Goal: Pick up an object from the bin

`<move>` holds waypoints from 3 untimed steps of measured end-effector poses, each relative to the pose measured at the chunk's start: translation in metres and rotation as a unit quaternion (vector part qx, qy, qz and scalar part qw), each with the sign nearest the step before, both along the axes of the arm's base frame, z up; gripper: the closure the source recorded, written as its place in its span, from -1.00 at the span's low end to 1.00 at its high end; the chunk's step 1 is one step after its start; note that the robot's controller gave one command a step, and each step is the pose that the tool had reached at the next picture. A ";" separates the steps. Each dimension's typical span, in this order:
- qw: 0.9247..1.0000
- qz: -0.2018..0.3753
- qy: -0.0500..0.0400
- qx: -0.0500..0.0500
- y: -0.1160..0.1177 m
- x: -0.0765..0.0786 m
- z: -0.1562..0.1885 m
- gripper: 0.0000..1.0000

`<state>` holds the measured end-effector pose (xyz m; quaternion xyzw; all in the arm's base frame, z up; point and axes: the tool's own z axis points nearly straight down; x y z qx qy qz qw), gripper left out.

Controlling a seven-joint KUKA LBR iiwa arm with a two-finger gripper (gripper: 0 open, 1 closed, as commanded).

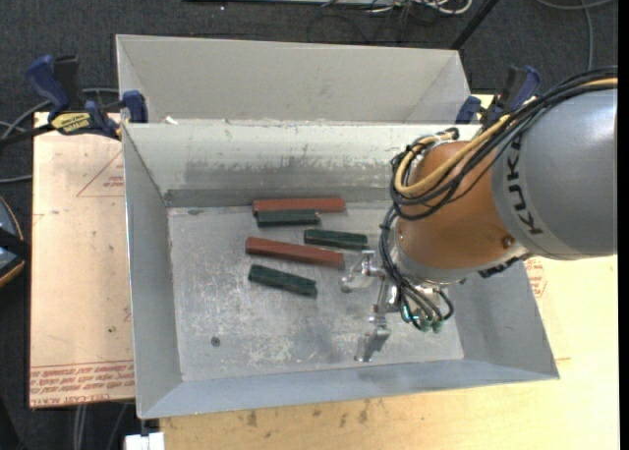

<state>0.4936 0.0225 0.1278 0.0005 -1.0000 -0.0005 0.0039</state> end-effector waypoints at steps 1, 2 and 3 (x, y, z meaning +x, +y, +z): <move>1.000 0.000 -0.004 0.000 0.000 0.002 0.003 -1.00; 1.000 -0.012 -0.008 0.000 0.024 0.059 -0.035 -1.00; 1.000 -0.015 -0.003 0.000 0.029 0.068 -0.045 1.00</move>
Offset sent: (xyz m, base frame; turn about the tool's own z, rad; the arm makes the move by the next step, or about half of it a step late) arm 0.0816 0.0344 -0.0578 0.0344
